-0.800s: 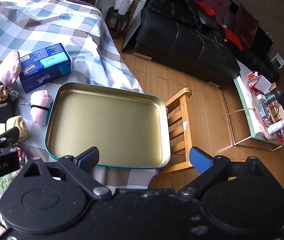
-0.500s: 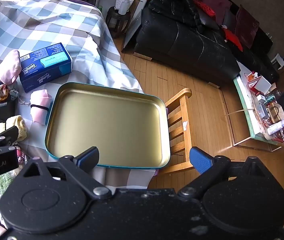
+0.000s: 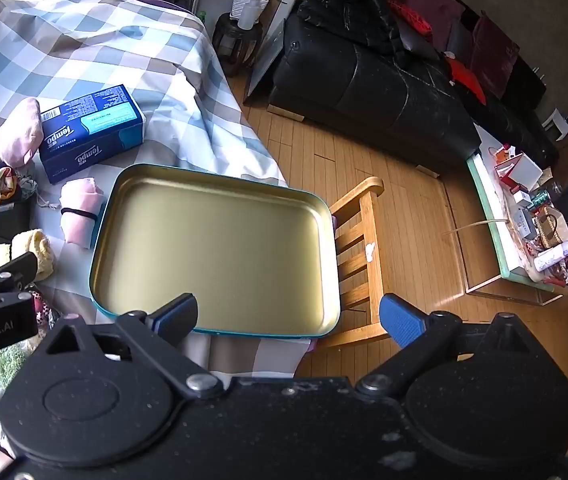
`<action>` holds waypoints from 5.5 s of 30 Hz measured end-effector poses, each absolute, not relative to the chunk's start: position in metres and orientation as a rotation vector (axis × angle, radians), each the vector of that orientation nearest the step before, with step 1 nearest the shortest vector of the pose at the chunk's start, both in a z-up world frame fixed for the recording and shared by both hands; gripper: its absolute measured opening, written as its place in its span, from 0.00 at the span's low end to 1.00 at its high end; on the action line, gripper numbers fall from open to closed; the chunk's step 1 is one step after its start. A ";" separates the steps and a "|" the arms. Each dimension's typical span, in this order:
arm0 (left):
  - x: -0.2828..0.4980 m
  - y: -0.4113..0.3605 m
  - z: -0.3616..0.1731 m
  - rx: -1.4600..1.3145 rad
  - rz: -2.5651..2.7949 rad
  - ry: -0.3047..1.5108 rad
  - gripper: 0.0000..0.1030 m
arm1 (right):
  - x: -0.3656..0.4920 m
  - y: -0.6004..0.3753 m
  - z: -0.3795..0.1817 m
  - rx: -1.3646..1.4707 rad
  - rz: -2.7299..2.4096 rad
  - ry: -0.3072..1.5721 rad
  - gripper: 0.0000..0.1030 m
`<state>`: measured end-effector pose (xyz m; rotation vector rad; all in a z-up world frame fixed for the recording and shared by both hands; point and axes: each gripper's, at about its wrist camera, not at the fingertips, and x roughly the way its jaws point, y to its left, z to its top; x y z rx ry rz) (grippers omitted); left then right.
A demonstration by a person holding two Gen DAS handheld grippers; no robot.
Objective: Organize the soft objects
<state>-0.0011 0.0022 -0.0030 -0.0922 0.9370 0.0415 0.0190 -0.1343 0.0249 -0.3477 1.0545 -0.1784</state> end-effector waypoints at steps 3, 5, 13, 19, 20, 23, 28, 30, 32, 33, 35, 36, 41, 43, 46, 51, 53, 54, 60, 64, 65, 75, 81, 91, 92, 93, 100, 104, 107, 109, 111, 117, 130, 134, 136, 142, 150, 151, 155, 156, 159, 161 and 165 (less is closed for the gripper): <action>-0.002 0.002 -0.003 -0.091 0.041 0.937 0.96 | 0.019 -0.134 0.025 -0.348 -0.178 1.056 0.95; -0.001 0.001 -0.003 -0.092 0.041 0.937 0.96 | 0.019 -0.135 0.025 -0.349 -0.179 1.055 0.95; 0.000 0.002 -0.003 -0.092 0.042 0.938 0.96 | 0.019 -0.134 0.025 -0.349 -0.180 1.055 0.95; -0.001 0.002 -0.003 -0.091 0.042 0.939 0.96 | 0.018 -0.135 0.024 -0.349 -0.179 1.054 0.95; -0.001 0.002 -0.003 -0.090 0.042 0.939 0.96 | 0.018 -0.135 0.024 -0.348 -0.179 1.054 0.95; -0.001 0.002 -0.003 -0.091 0.042 0.938 0.96 | 0.018 -0.135 0.024 -0.350 -0.179 1.055 0.95; 0.000 0.002 -0.003 -0.090 0.042 0.939 0.96 | 0.019 -0.135 0.024 -0.350 -0.180 1.055 0.96; -0.001 0.002 -0.003 -0.090 0.043 0.939 0.96 | 0.018 -0.135 0.024 -0.351 -0.180 1.054 0.96; 0.000 0.002 -0.003 -0.090 0.043 0.939 0.96 | 0.018 -0.135 0.024 -0.350 -0.180 1.055 0.96; -0.001 0.002 -0.003 -0.090 0.043 0.939 0.96 | 0.019 -0.135 0.024 -0.351 -0.180 1.055 0.96; 0.000 0.002 -0.003 -0.090 0.042 0.939 0.96 | 0.020 -0.134 0.024 -0.351 -0.180 1.055 0.96; -0.001 0.002 -0.003 -0.089 0.042 0.939 0.96 | 0.020 -0.135 0.024 -0.350 -0.180 1.055 0.96; 0.000 0.002 -0.003 -0.089 0.043 0.940 0.96 | 0.020 -0.134 0.024 -0.352 -0.180 1.055 0.96; 0.000 0.002 -0.003 -0.089 0.043 0.940 0.96 | 0.020 -0.135 0.024 -0.352 -0.179 1.055 0.96; 0.000 0.002 -0.003 -0.089 0.043 0.939 0.96 | 0.020 -0.135 0.023 -0.351 -0.181 1.055 0.96; 0.000 0.002 -0.002 -0.089 0.044 0.939 0.96 | 0.020 -0.134 0.023 -0.353 -0.180 1.056 0.97; 0.000 0.002 -0.003 -0.088 0.043 0.940 0.96 | 0.020 -0.134 0.023 -0.353 -0.180 1.056 0.97; 0.000 0.002 -0.002 -0.088 0.044 0.939 0.96 | 0.020 -0.134 0.023 -0.353 -0.180 1.056 0.97; 0.000 0.002 -0.002 -0.088 0.045 0.940 0.96 | 0.020 -0.134 0.023 -0.354 -0.181 1.056 0.97; 0.000 0.001 0.000 -0.086 0.046 0.945 0.96 | 0.018 -0.135 0.022 -0.357 -0.180 1.056 0.97; 0.000 0.001 0.000 -0.086 0.045 0.945 0.96 | 0.018 -0.135 0.021 -0.358 -0.180 1.056 0.97; -0.001 0.001 -0.001 -0.084 0.046 0.945 0.96 | 0.015 -0.135 0.019 -0.362 -0.178 1.057 0.97; -0.001 0.003 -0.002 -0.073 0.041 0.942 0.96 | 0.014 -0.132 0.020 -0.363 -0.178 1.049 0.97; 0.017 0.074 -0.004 -0.097 0.105 0.914 0.96 | 0.009 -0.120 0.031 -0.300 -0.156 0.992 0.97; 0.020 0.084 -0.005 -0.093 0.117 0.913 0.96 | 0.009 -0.116 0.030 -0.293 -0.148 0.989 0.97; 0.022 0.094 -0.005 -0.088 0.130 0.911 0.96 | 0.008 -0.112 0.030 -0.288 -0.139 0.986 0.97; 0.035 0.149 -0.008 -0.067 0.190 0.912 0.96 | 0.003 -0.079 0.019 -0.257 -0.080 0.977 0.97; 0.040 0.166 -0.008 -0.050 0.172 0.913 0.96 | -0.002 -0.062 0.009 -0.196 -0.077 0.970 0.97; 0.041 0.174 -0.011 -0.034 0.144 0.917 0.96 | -0.007 -0.050 -0.003 -0.133 -0.061 0.974 0.97; 0.042 0.179 -0.014 -0.030 0.129 0.923 0.96 | -0.011 -0.040 -0.011 -0.110 -0.049 0.969 0.96; 0.043 0.184 -0.017 -0.042 0.125 0.931 0.96 | -0.015 -0.026 -0.020 -0.112 -0.043 0.947 0.96; 0.044 0.204 -0.027 -0.097 0.142 0.962 0.96 | -0.025 0.012 -0.044 -0.103 -0.029 0.843 0.96; 0.036 0.183 -0.046 0.006 0.074 0.974 0.96 | -0.045 0.037 -0.085 -0.122 0.062 0.977 0.92; 0.030 0.168 -0.057 -0.002 0.016 1.010 0.95 | -0.056 0.032 -0.098 -0.063 0.069 1.056 0.92; 0.027 0.160 -0.061 0.013 0.003 1.017 0.95 | -0.058 0.032 -0.107 -0.062 0.065 1.091 0.92; 0.022 0.146 -0.070 -0.007 -0.059 1.040 0.95 | -0.062 0.039 -0.121 -0.099 0.084 1.128 0.91; 0.020 0.136 -0.087 -0.007 -0.054 1.099 0.95 | -0.055 0.033 -0.129 -0.043 0.097 1.189 0.74; 0.020 0.136 -0.090 -0.016 -0.052 1.115 0.95 | -0.055 0.031 -0.129 -0.023 0.107 1.190 0.66; 0.021 0.136 -0.101 -0.040 -0.025 1.167 0.90 | -0.055 0.028 -0.125 0.030 0.144 1.183 0.51; 0.021 0.136 -0.103 -0.049 -0.019 1.180 0.90 | -0.055 0.029 -0.125 0.018 0.140 1.176 0.51; 0.020 0.136 -0.108 -0.068 -0.005 1.205 0.89 | -0.056 0.028 -0.123 0.020 0.136 1.165 0.49; 0.020 0.136 -0.111 -0.067 0.008 1.218 0.88 | -0.055 0.027 -0.121 0.024 0.130 1.153 0.49; 0.020 0.135 -0.118 -0.070 0.026 1.257 0.88 | -0.055 0.025 -0.119 0.002 0.108 1.138 0.49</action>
